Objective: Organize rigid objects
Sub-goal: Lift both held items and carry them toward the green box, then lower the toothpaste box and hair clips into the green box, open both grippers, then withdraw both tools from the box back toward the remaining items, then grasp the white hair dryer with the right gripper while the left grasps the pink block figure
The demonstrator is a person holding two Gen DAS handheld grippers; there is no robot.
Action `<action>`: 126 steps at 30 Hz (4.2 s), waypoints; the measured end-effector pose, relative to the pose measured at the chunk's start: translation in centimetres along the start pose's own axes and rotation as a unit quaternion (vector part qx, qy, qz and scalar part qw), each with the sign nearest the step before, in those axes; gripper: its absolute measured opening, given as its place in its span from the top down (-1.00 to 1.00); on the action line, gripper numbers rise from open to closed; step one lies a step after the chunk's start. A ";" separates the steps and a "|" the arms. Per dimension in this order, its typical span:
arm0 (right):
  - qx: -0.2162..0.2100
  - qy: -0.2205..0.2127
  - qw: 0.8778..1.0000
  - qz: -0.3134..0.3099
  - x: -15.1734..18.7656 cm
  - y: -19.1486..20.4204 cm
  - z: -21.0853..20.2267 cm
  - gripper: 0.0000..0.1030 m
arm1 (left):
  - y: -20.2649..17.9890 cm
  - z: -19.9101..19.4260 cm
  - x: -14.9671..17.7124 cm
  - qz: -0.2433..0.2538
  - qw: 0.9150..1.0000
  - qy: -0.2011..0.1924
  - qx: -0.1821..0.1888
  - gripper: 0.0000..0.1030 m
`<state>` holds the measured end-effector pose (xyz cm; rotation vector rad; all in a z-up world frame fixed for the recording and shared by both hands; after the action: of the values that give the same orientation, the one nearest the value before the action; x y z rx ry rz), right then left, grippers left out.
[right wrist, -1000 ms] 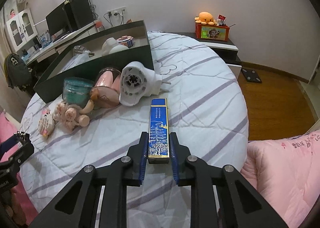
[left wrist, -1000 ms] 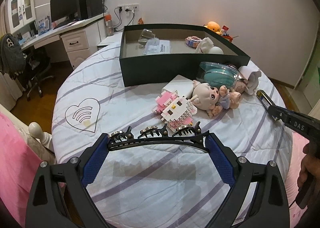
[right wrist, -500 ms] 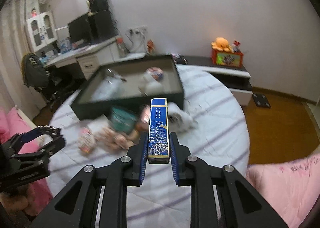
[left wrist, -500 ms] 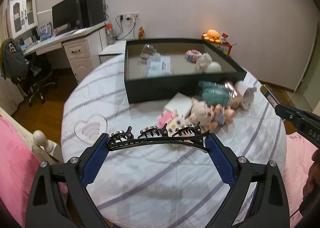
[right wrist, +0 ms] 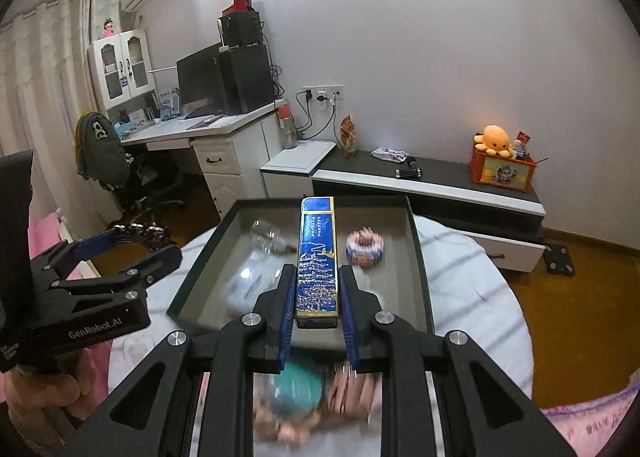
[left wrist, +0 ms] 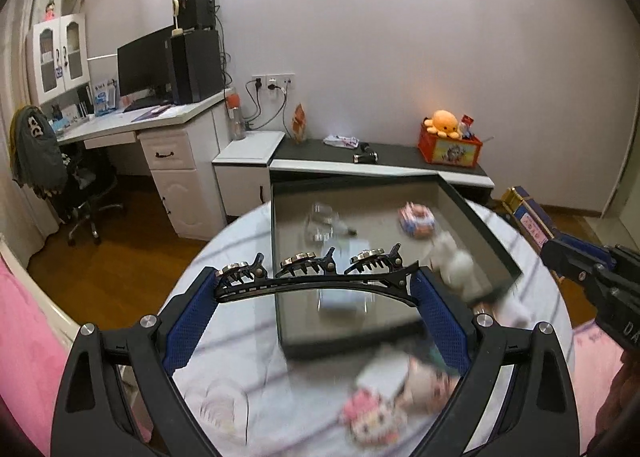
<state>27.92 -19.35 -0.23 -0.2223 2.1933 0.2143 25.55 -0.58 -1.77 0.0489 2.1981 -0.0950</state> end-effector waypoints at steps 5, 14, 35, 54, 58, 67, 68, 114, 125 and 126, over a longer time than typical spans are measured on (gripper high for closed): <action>-0.002 0.014 1.000 0.002 -1.8 -1.1 4.1 0.60 | -0.5 3.8 -2.7 0.001 1.000 0.008 -0.002 -0.86; -0.006 0.064 0.998 0.014 -2.1 -3.5 10.8 0.60 | -2.7 11.9 -4.6 0.004 0.999 0.053 0.008 -0.86; 0.008 0.099 0.994 0.034 -0.8 -4.5 11.1 -0.67 | -2.1 13.8 -3.5 0.008 0.996 0.093 -0.007 -0.97; 0.020 0.017 0.998 0.065 2.0 -3.1 -2.2 -1.00 | 1.2 0.4 -2.2 -0.035 0.999 0.018 0.006 -1.00; 0.026 0.005 0.997 0.067 3.4 -2.8 -5.4 -1.00 | 2.0 -2.4 -0.7 -0.039 0.999 0.009 -0.004 -1.00; 0.028 0.000 0.997 0.077 7.2 -1.6 -9.7 -1.00 | 2.3 -7.3 3.2 -0.044 0.999 0.001 -0.011 -1.00; 0.030 -0.001 0.996 0.079 7.7 -1.5 -10.1 -1.00 | 2.2 -7.6 3.8 -0.042 0.999 0.001 -0.011 -1.00; 0.065 0.091 0.986 0.121 13.0 -5.9 -2.8 -1.00 | -2.1 0.2 13.9 -0.001 0.992 0.128 0.007 -1.00; 0.056 0.107 0.982 0.142 12.1 -8.1 2.2 -1.00 | -2.8 4.9 15.3 0.013 0.986 0.168 0.006 -1.00; 0.055 0.111 0.982 0.139 12.2 -8.2 2.8 -1.00 | -2.7 5.0 15.3 0.012 0.986 0.168 0.009 -0.99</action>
<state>24.88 -27.63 -12.28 0.1312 2.4474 0.2313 20.41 -3.74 -16.90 0.1090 2.5331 -0.0989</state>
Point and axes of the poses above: each gripper's, at about its wrist camera, not at the fingertips, and z roughly the way its jaws point, y to its left, x to its underside, the point moved 4 cm from there along z, roughly the way its jaws point, and after that the axes turned 3 degrees about -z, right-handed, at the moved point
